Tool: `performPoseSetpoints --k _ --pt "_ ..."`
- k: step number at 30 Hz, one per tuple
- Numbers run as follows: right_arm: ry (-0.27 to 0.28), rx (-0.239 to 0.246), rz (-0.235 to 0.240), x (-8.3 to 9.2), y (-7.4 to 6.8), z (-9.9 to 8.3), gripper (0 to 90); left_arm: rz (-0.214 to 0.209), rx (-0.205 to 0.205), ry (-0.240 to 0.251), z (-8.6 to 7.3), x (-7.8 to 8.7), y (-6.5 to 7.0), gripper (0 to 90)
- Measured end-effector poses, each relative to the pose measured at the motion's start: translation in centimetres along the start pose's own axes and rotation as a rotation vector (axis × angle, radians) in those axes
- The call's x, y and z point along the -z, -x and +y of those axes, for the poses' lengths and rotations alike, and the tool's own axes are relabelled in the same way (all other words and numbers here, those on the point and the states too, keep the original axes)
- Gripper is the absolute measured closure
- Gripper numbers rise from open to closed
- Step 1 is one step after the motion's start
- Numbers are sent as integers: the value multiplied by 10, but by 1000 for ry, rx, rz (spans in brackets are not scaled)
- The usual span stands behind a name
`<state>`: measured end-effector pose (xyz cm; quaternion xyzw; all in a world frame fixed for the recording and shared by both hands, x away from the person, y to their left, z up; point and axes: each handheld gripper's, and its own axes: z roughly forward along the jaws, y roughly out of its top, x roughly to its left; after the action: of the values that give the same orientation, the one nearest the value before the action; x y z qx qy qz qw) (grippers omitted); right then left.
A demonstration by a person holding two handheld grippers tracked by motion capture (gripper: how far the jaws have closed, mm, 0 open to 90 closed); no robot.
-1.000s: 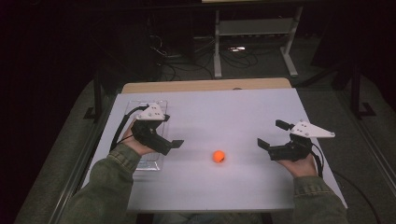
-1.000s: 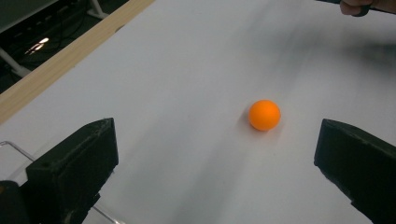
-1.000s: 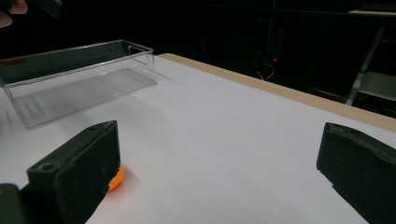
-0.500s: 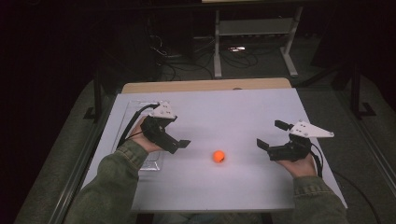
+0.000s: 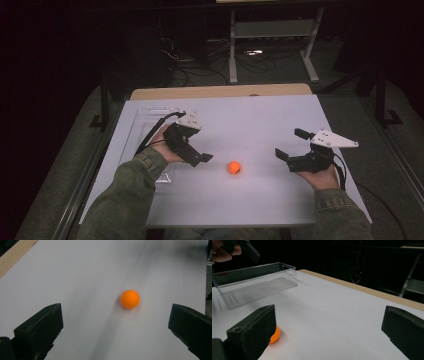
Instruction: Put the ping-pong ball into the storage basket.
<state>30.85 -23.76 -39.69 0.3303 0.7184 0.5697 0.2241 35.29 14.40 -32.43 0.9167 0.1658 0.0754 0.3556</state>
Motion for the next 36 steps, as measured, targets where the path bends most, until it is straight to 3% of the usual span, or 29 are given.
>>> performPoseSetpoints --k 24,36 --pt "14 -9 9 2 2 1 0 -63 -29 -81 21 -34 3 0" --pt "18 -13 19 2 2 1 0 -100 -33 -145 27 -56 4 0"
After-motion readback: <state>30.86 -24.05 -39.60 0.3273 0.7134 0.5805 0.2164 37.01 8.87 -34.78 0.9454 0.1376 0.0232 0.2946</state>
